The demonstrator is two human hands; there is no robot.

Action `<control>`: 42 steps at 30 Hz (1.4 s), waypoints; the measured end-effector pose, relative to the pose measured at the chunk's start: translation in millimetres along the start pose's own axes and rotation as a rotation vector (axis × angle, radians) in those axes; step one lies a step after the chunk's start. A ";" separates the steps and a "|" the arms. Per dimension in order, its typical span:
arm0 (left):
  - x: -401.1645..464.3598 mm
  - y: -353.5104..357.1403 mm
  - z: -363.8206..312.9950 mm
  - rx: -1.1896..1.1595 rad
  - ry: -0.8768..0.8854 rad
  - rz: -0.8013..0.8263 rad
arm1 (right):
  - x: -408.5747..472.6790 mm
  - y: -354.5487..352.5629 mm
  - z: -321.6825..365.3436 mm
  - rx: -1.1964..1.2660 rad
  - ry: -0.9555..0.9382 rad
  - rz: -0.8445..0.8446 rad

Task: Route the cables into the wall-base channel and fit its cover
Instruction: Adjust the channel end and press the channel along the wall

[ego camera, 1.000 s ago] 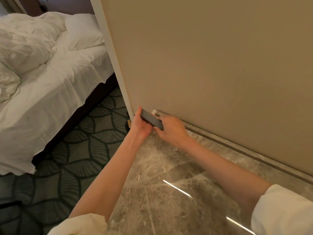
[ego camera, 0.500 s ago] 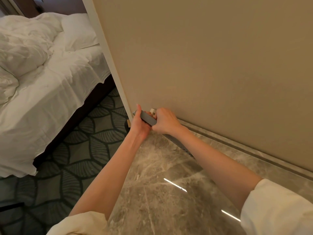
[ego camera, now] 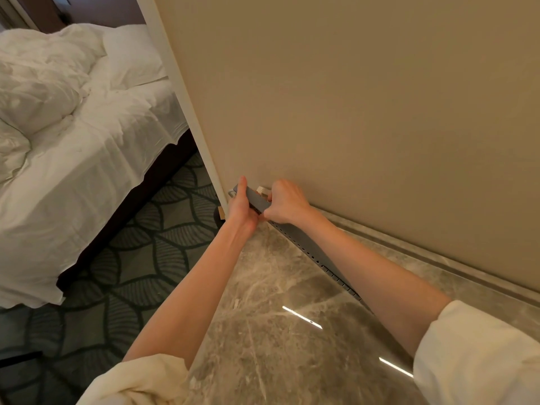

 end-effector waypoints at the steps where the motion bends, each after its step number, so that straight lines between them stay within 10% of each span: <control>1: 1.2 -1.4 1.1 0.012 -0.001 -0.022 | -0.4 1.8 -2.9 0.030 0.019 0.014; 7: 7.1 -3.5 -3.4 -0.054 0.026 -0.037 | -12.4 17.9 -15.0 0.412 0.207 0.089; 20: 2.5 0.7 1.4 -0.080 0.004 -0.077 | -7.1 14.1 -13.6 -0.019 0.252 -0.313; 34: -8.5 0.4 11.8 0.002 -0.173 -0.027 | -16.4 13.2 -32.0 -0.052 0.288 -0.296; 42: -5.6 -13.4 1.8 0.129 0.007 -0.173 | -18.3 23.7 -39.8 -0.062 0.328 -0.273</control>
Point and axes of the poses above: each hand's wrist, its own x-axis towards the middle knuckle, its own y-axis out of the palm, z = x × y, the point moved 9 cm from there along x, towards the middle knuckle, and after that the axes turned 13 degrees about -z, right-handed, at the moved point
